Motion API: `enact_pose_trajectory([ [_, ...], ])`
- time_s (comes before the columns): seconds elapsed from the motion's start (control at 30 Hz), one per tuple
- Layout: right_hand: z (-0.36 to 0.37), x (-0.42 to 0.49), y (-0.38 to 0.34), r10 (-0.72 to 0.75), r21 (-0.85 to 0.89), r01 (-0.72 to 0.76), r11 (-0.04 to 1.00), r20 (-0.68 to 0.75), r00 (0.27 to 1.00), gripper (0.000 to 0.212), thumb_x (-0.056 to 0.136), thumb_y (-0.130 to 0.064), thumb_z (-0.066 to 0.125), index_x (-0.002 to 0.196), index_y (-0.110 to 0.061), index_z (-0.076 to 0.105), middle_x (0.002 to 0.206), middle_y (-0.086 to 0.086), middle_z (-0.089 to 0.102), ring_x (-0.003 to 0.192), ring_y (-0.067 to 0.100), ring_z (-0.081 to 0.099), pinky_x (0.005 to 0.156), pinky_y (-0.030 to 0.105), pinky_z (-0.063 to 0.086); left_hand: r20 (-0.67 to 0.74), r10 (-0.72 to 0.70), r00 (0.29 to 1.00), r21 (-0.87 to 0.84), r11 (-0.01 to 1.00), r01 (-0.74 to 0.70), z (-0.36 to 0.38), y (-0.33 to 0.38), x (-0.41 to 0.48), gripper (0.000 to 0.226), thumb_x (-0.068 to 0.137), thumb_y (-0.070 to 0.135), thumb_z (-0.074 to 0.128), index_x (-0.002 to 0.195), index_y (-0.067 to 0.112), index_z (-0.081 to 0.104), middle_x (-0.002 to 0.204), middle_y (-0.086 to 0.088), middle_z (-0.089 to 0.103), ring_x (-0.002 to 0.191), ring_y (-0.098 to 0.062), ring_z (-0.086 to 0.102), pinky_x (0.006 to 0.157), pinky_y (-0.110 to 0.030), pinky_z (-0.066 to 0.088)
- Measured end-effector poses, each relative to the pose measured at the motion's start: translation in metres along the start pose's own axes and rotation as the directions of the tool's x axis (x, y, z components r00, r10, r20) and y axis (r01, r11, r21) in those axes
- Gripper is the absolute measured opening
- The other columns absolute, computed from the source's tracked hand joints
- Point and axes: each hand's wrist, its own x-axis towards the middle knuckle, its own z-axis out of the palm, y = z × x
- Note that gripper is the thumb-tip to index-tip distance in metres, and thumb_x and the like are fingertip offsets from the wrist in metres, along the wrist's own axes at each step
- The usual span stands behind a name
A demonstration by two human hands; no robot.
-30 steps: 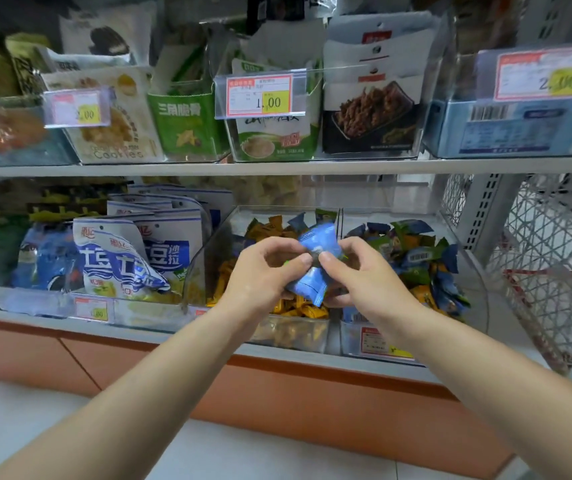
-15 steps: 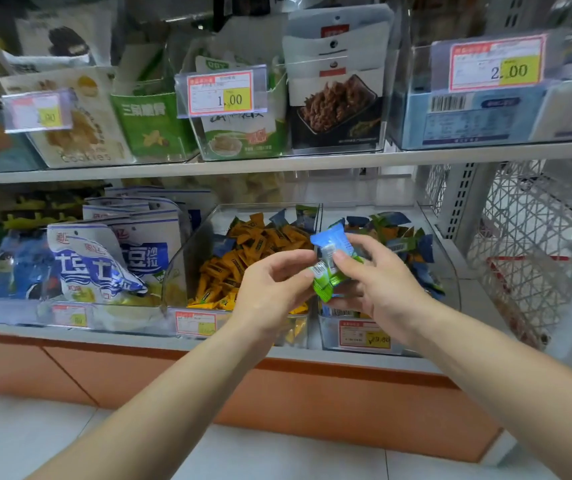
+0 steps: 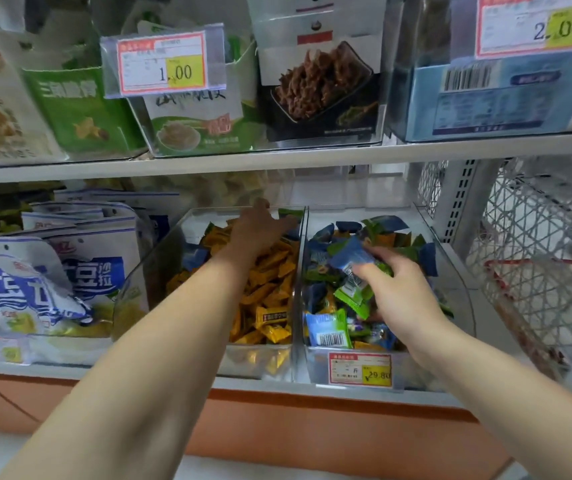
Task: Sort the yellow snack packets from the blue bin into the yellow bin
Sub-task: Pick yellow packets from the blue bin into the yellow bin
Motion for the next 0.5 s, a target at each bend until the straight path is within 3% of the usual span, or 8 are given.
enact_pose_trajectory([
  [0.07,0.001,0.003,0.006,-0.018,-0.028,0.018,0.999,0.002,1.000,0.019,0.091,-0.039,0.063,0.106,-0.050,0.056,0.110,-0.020,0.065,0.105,0.006,0.062,0.087,0.030,0.052,-0.002,-0.004,1.000,0.059,0.998,0.004,0.011,-0.002,0.014,0.076,0.084,0.063,0.066,0.136,0.011,0.045,0.138,-0.015,0.052,0.121,-0.032,0.053,0.094,-0.041,0.048],
  [0.13,0.001,0.004,0.009,-0.027,-0.062,0.027,0.998,0.001,1.000,0.016,0.091,-0.040,0.063,0.100,-0.051,0.055,0.101,-0.032,0.061,0.097,-0.010,0.057,0.074,0.011,0.041,-0.066,0.079,0.995,0.072,0.995,-0.074,0.019,-0.004,0.018,0.052,0.085,0.055,0.069,0.115,0.017,0.052,0.119,-0.008,0.060,0.106,-0.027,0.059,0.079,-0.035,0.048],
  [0.23,0.001,0.004,0.008,0.000,-0.090,0.000,0.996,-0.002,1.000,0.015,0.092,-0.038,0.062,0.095,-0.051,0.055,0.093,-0.036,0.057,0.081,-0.025,0.052,0.063,0.000,0.036,-0.075,0.135,0.988,0.030,0.991,-0.133,0.022,-0.008,0.016,0.033,0.085,0.046,0.073,0.098,0.025,0.050,0.102,0.000,0.062,0.094,-0.021,0.058,0.068,-0.029,0.038],
  [0.37,0.000,0.002,0.005,0.018,-0.092,-0.018,0.996,-0.002,1.000,0.021,0.091,-0.035,0.063,0.084,-0.053,0.054,0.077,-0.039,0.059,0.076,-0.031,0.050,0.059,-0.001,0.038,-0.021,0.127,0.992,0.060,0.990,-0.126,0.018,-0.009,0.013,0.036,0.083,0.044,0.076,0.097,0.023,0.050,0.111,-0.006,0.059,0.093,-0.018,0.052,0.071,-0.029,0.037],
  [0.5,0.000,-0.001,0.004,0.026,-0.102,-0.026,0.994,0.001,1.000,0.021,0.092,-0.037,0.063,0.082,-0.053,0.054,0.084,-0.034,0.059,0.081,-0.018,0.056,0.068,0.011,0.038,-0.057,0.154,0.986,-0.109,0.981,-0.160,0.013,-0.013,0.006,0.038,0.075,0.030,0.086,0.100,0.019,0.059,0.115,-0.005,0.059,0.105,-0.019,0.054,0.074,-0.026,0.039],
])
